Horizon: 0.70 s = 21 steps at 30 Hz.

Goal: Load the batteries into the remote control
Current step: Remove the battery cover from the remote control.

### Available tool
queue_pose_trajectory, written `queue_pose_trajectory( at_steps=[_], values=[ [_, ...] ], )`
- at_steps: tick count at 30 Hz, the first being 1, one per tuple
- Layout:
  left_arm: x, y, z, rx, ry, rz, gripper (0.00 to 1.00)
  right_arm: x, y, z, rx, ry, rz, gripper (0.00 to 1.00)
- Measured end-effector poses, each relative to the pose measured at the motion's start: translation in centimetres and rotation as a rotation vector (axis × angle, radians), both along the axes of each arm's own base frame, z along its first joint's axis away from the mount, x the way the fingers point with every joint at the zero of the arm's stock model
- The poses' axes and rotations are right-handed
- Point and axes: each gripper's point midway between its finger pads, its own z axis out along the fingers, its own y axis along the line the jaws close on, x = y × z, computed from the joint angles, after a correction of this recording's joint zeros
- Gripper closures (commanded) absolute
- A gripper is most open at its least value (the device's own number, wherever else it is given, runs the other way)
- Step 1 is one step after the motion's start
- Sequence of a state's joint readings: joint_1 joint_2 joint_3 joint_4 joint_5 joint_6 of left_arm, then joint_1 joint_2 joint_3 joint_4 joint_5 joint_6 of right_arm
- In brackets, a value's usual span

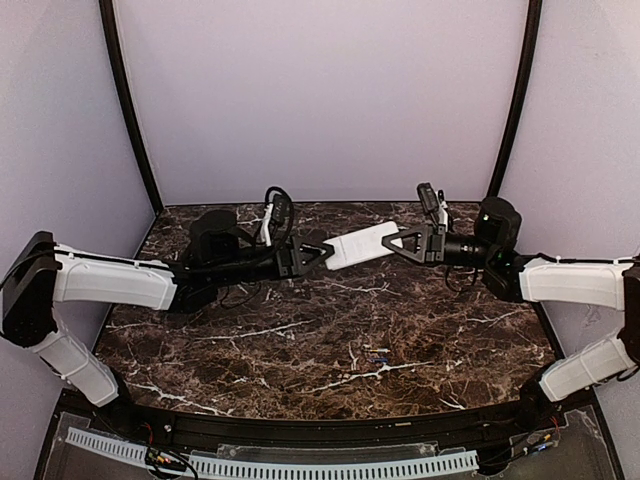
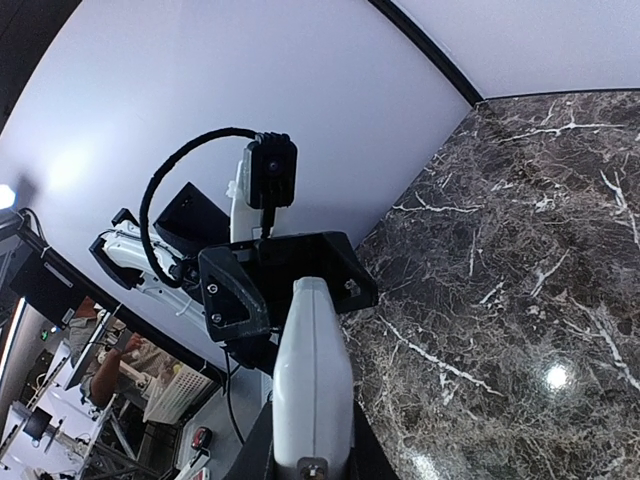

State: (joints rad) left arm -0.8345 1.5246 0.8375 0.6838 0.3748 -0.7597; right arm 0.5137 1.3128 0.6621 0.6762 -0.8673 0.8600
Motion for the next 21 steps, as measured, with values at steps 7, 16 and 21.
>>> queue_pose_trajectory(
  at_steps=[7, 16, 21],
  values=[
    [0.7, -1.1, -0.5, 0.034, 0.014, 0.024, 0.36, 0.3, 0.6, -0.4, -0.032, 0.010, -0.025, 1.00],
    [1.7, -1.5, -1.8, 0.087, 0.058, 0.075, 0.60, 0.8, 0.6, -1.1, -0.061, 0.026, -0.057, 1.00],
    [1.8, -1.3, -2.4, 0.105, 0.080, 0.089, 0.64, 1.1, 0.5, -1.5, -0.074, 0.039, -0.074, 1.00]
  ],
)
